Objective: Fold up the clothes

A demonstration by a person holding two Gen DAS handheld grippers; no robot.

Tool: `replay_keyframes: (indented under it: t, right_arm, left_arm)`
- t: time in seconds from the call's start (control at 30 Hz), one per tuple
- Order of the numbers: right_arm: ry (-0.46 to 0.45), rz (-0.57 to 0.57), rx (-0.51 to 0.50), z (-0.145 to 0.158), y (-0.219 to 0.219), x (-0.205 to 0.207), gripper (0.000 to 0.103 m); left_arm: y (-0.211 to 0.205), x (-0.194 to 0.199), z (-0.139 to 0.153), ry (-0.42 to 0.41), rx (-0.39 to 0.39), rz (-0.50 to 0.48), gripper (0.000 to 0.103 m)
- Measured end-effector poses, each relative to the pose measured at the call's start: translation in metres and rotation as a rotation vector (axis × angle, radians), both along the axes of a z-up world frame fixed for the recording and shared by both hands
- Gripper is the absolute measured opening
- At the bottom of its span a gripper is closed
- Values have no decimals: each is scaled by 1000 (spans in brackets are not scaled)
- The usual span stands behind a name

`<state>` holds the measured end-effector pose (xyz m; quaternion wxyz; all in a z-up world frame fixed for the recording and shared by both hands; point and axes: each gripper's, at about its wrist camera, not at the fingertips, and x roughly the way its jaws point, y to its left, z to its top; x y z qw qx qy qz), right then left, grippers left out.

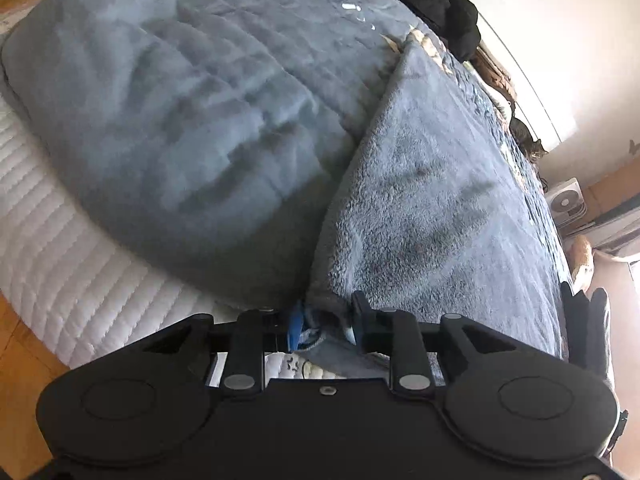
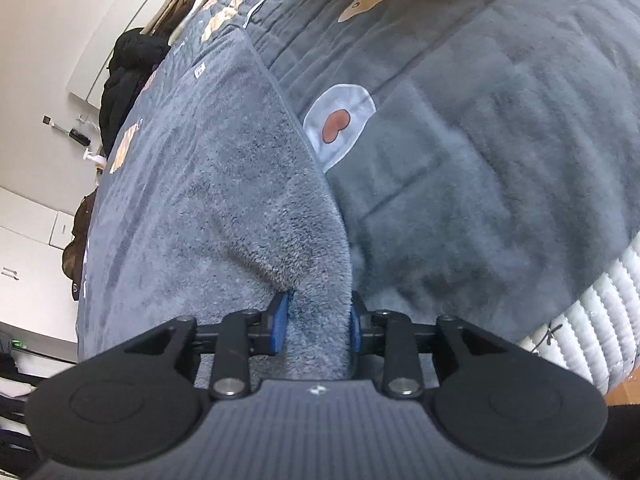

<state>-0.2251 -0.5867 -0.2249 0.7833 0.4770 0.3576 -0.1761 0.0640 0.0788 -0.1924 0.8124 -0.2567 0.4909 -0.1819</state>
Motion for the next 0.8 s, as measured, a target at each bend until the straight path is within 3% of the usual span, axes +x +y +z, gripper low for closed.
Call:
replay_keyframes:
  t: [0.07,0.13,0.2,0.57,0.8]
  right_arm:
    - [9,6,-11,0,2,1,28]
    - [9,-1,-6,1,5,-1,16]
    - [-9,-18,3,4,7,-3,13]
    - [-269,-209,237,34,-10,-36,11]
    - [-348,-210,230,73,-20,-12,11]
  left_arm:
    - [-4,0,0,-8,10,-4,25]
    - [-10,-3,3,-32,31,-19,16]
    - [-14,-6,8,-56,50,-33,9]
    - [1,-15,67,-187,-65,26,7]
    - [-24,20,106,-268,-87,45,7]
